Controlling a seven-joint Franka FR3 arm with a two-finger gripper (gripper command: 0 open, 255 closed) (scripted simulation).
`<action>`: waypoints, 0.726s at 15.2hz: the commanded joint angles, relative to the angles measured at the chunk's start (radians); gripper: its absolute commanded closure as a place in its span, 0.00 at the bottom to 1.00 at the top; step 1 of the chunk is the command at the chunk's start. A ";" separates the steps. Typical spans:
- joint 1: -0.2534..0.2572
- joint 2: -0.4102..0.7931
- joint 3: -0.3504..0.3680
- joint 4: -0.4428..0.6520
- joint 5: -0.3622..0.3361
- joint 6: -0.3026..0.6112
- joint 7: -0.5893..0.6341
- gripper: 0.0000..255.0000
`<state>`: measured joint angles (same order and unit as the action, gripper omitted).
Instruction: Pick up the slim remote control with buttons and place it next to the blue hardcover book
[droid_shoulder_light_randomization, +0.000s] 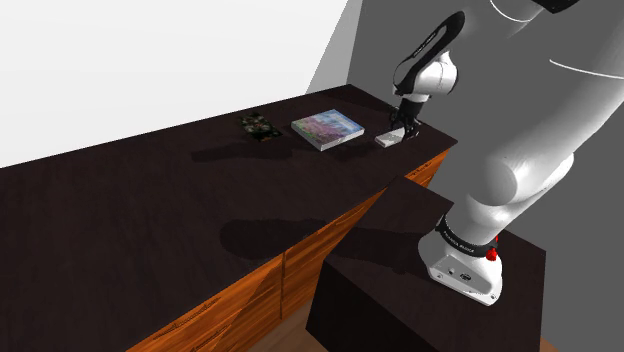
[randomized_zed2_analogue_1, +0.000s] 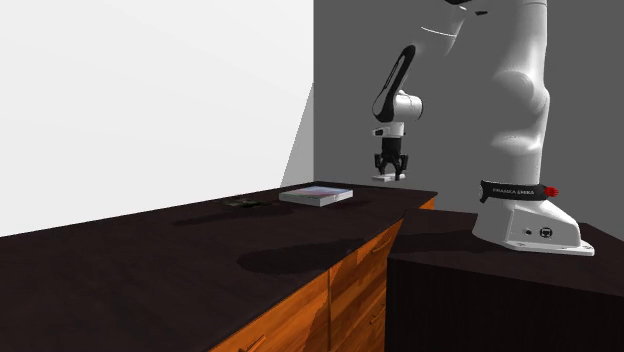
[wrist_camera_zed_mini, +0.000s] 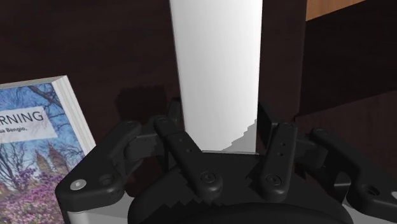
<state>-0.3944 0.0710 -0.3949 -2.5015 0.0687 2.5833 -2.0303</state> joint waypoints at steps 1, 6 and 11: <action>-0.006 0.029 0.001 0.001 0.024 0.025 -0.028 1.00; -0.017 0.102 0.022 0.001 0.090 0.091 -0.075 1.00; -0.038 0.176 0.057 0.007 0.161 0.154 -0.127 1.00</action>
<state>-0.4258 0.2279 -0.3466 -2.4999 0.2116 2.7237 -2.1432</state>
